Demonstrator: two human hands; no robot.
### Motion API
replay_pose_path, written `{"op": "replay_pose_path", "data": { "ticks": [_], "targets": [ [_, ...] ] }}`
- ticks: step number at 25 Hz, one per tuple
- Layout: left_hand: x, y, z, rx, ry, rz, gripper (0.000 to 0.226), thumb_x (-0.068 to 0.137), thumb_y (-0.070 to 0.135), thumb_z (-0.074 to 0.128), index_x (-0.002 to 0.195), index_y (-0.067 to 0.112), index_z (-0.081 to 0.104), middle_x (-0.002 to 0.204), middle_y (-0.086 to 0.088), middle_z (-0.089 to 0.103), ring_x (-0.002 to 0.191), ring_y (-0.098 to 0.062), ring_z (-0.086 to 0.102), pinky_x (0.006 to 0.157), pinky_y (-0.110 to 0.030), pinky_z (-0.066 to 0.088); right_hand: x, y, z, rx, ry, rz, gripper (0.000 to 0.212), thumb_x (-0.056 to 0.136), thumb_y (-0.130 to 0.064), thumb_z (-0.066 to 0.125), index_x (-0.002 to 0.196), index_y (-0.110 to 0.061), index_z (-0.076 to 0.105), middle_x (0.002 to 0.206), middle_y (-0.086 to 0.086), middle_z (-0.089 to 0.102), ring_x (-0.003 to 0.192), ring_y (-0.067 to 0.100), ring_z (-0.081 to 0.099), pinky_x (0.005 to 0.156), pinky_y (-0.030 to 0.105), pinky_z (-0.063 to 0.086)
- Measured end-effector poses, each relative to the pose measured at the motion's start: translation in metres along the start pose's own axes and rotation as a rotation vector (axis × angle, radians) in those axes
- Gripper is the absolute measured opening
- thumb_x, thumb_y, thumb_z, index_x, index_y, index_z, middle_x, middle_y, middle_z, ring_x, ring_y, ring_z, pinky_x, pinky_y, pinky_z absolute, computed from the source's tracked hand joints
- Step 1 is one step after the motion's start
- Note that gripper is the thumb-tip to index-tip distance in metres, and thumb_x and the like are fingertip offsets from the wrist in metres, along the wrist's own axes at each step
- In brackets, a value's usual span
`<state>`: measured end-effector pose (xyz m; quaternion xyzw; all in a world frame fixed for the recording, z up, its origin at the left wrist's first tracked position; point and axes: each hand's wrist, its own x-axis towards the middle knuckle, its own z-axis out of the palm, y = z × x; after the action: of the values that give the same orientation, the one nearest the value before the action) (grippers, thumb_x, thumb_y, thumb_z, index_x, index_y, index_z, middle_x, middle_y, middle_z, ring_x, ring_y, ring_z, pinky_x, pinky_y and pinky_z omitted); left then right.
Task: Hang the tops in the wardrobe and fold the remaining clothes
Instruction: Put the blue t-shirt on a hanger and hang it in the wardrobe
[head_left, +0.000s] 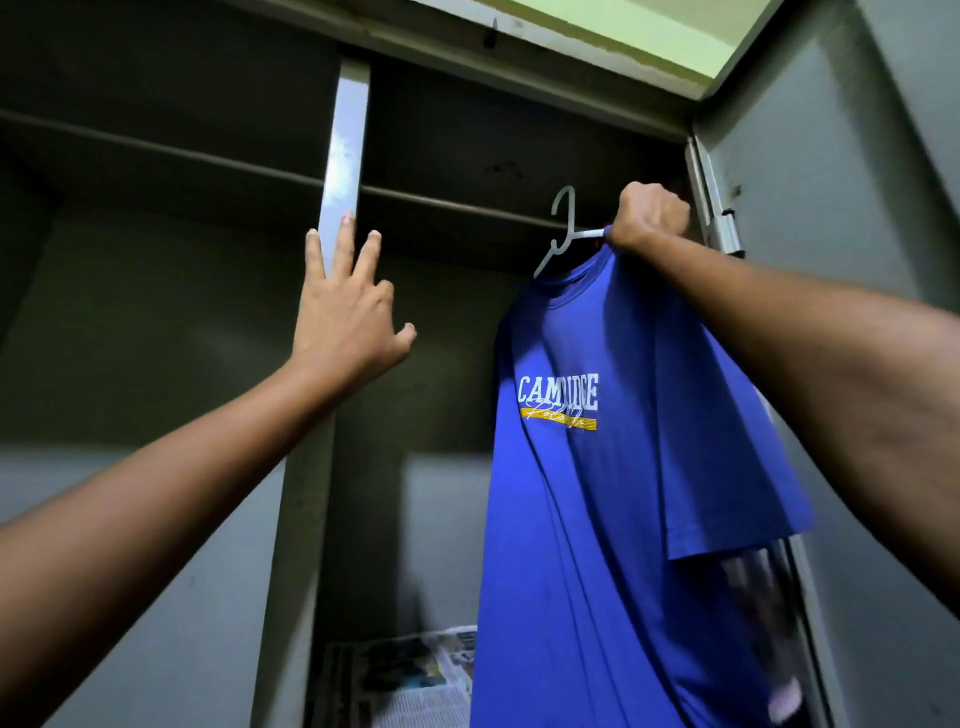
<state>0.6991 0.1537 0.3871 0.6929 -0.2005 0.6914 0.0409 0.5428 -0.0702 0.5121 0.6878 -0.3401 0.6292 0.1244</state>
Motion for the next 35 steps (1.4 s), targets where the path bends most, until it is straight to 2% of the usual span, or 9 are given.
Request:
{"op": "replay_pose_path", "data": {
  "ticks": [4, 6, 8, 10, 14, 21, 27, 32, 35],
  "targets": [
    [0.000, 0.003, 0.001, 0.097, -0.033, 0.020, 0.055, 0.089, 0.058, 0.037, 0.110, 0.018, 0.068, 0.155, -0.012, 0.022, 0.144, -0.037, -0.007, 0.114, -0.054, 0.001, 0.008, -0.003, 0.014, 0.025, 0.020, 0.034, 0.021, 0.089, -0.015, 0.062, 0.107, -0.004, 0.063, 0.110, 0.017, 0.063, 0.104, 0.032, 0.060, 0.083, 0.038, 0.048],
    [-0.001, 0.003, 0.001, 0.108, -0.021, 0.011, 0.059, 0.090, 0.058, 0.036, 0.121, 0.015, 0.062, 0.155, -0.012, 0.020, 0.144, -0.037, -0.007, 0.114, -0.053, 0.001, 0.013, -0.003, 0.020, 0.047, 0.005, 0.042, 0.023, 0.088, -0.017, 0.064, 0.107, -0.003, 0.064, 0.110, 0.017, 0.063, 0.105, 0.032, 0.060, 0.084, 0.038, 0.048],
    [-0.001, 0.002, 0.002, 0.067, 0.016, -0.019, 0.066, 0.090, 0.058, 0.034, 0.135, 0.011, 0.046, 0.156, -0.013, 0.017, 0.145, -0.034, -0.006, 0.115, -0.051, 0.002, 0.017, -0.003, 0.027, 0.062, -0.004, 0.042, 0.025, 0.087, -0.019, 0.065, 0.106, -0.003, 0.063, 0.110, 0.018, 0.063, 0.105, 0.033, 0.060, 0.084, 0.039, 0.048],
    [-0.002, 0.002, 0.003, 0.025, 0.052, -0.039, 0.070, 0.090, 0.057, 0.034, 0.140, 0.007, 0.037, 0.156, -0.013, 0.016, 0.145, -0.033, -0.005, 0.116, -0.050, 0.002, 0.021, -0.002, 0.033, 0.068, -0.003, 0.047, 0.026, 0.087, -0.018, 0.065, 0.107, -0.002, 0.063, 0.111, 0.019, 0.062, 0.106, 0.034, 0.059, 0.086, 0.040, 0.048],
    [-0.003, 0.003, 0.003, 0.006, 0.077, -0.039, 0.068, 0.090, 0.056, 0.036, 0.135, 0.005, 0.042, 0.154, -0.014, 0.021, 0.145, -0.032, -0.002, 0.115, -0.049, 0.003, 0.025, 0.005, 0.046, 0.082, -0.012, 0.054, 0.028, 0.086, -0.014, 0.065, 0.112, -0.002, 0.063, 0.118, 0.020, 0.061, 0.113, 0.036, 0.057, 0.091, 0.039, 0.046],
    [-0.007, 0.005, 0.004, -0.081, 0.099, -0.118, 0.069, 0.088, 0.052, 0.045, 0.139, 0.007, 0.032, 0.156, -0.022, -0.003, 0.145, -0.031, -0.002, 0.116, -0.047, 0.004, 0.027, 0.028, 0.057, 0.086, -0.044, 0.118, 0.028, 0.087, -0.010, 0.063, 0.112, 0.002, 0.061, 0.119, 0.022, 0.059, 0.113, 0.037, 0.056, 0.091, 0.038, 0.045],
    [-0.008, 0.003, 0.007, -0.086, 0.113, -0.189, 0.092, 0.088, 0.047, 0.051, 0.148, 0.001, 0.000, 0.154, -0.027, -0.005, 0.144, -0.036, -0.002, 0.118, -0.044, 0.006, 0.021, 0.035, 0.055, 0.095, -0.057, 0.099, 0.029, 0.086, -0.011, 0.064, 0.112, 0.002, 0.061, 0.119, 0.022, 0.059, 0.113, 0.037, 0.055, 0.090, 0.039, 0.046],
    [-0.008, 0.005, 0.007, -0.106, 0.121, -0.179, 0.092, 0.087, 0.041, 0.055, 0.147, -0.003, 0.000, 0.153, -0.029, -0.002, 0.144, -0.038, 0.000, 0.118, -0.044, 0.008, 0.017, 0.040, 0.054, 0.057, -0.062, 0.056, 0.030, 0.087, -0.015, 0.065, 0.111, 0.003, 0.060, 0.118, 0.023, 0.058, 0.112, 0.038, 0.055, 0.089, 0.040, 0.046],
    [-0.008, 0.005, 0.008, -0.117, 0.118, -0.181, 0.093, 0.087, 0.040, 0.056, 0.147, -0.005, 0.000, 0.153, -0.029, 0.000, 0.144, -0.039, 0.001, 0.117, -0.044, 0.009, 0.015, 0.043, 0.048, 0.139, -0.064, 0.104, 0.029, 0.085, -0.017, 0.067, 0.107, 0.000, 0.060, 0.116, 0.021, 0.059, 0.109, 0.037, 0.057, 0.085, 0.040, 0.048]
  ]
}}
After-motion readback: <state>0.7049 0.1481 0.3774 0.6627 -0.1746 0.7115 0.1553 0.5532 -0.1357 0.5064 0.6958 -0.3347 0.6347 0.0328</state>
